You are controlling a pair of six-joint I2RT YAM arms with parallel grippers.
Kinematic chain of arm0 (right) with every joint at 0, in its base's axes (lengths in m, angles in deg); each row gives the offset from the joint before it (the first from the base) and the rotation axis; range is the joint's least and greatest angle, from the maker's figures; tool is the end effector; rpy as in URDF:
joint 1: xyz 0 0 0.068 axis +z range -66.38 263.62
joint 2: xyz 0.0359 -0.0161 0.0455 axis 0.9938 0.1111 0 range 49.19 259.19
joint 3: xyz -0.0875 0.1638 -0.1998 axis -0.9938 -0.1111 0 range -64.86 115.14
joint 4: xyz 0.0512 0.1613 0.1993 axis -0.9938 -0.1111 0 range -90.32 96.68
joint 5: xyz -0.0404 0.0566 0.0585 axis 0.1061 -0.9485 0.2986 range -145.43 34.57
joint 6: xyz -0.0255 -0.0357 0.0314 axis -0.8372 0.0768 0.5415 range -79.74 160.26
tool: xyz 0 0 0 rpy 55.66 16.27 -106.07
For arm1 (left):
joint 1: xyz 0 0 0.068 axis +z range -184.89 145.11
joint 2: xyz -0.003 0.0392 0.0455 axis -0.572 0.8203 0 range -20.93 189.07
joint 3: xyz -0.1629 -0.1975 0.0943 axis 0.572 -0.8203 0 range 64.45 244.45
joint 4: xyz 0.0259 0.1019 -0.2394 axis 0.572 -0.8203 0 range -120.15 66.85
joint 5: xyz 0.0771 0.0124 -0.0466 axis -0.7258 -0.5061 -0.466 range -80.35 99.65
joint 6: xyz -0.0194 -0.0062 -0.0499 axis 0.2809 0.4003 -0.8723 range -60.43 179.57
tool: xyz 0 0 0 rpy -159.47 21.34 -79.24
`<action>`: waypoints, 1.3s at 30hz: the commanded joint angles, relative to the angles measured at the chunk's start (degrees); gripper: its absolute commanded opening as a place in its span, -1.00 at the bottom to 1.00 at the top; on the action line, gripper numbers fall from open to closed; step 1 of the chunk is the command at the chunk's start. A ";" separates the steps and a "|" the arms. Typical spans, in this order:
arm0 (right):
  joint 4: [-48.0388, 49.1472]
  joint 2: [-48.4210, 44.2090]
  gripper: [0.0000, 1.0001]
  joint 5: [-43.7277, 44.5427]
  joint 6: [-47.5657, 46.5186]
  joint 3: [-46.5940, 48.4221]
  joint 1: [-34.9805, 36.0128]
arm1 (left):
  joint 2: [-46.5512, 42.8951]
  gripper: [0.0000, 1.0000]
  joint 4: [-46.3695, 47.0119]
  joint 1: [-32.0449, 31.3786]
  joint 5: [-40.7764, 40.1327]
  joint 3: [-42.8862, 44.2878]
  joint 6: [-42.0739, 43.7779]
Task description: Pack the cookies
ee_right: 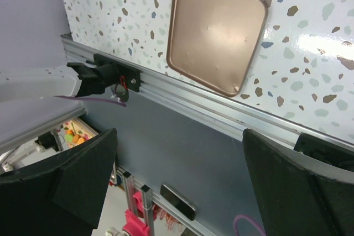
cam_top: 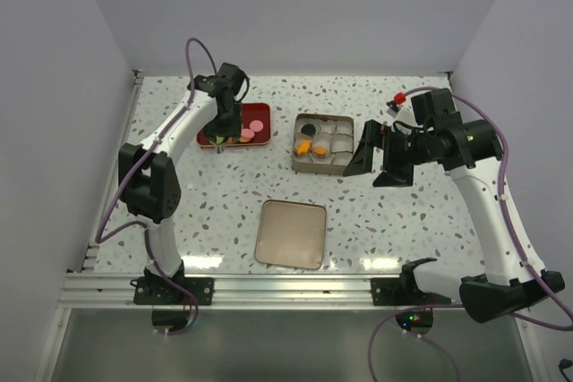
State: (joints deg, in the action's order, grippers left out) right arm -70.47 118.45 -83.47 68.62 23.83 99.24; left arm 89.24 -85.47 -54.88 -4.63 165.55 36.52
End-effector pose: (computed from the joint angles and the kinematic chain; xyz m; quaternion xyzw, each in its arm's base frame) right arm 0.1822 0.0684 0.4093 0.0365 0.9337 0.3168 0.1630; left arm 0.3761 -0.1276 0.2791 -0.0462 0.9783 0.0553 0.1943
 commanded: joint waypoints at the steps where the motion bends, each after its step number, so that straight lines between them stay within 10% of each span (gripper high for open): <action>1: -0.20 0.09 0.97 -0.62 -1.46 0.44 -0.24 | 1.27 0.12 0.19 0.39 -1.01 0.68 1.34; 18: -0.38 0.27 0.97 -0.18 -1.55 0.70 -0.24 | 8.57 0.11 0.01 2.15 0.40 3.93 3.18; 27: -0.38 0.36 0.97 0.08 -1.55 0.70 -0.24 | 10.15 -0.30 -0.60 2.50 2.07 7.27 3.98; 39: -0.20 0.53 0.97 -0.27 -1.47 1.05 -0.32 | 6.99 -0.35 -1.32 0.57 10.06 23.08 3.53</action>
State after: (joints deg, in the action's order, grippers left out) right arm -70.47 118.58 -83.44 68.25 23.83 99.24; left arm 99.54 -87.70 -53.13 1.03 184.41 39.43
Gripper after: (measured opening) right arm 0.986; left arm 0.420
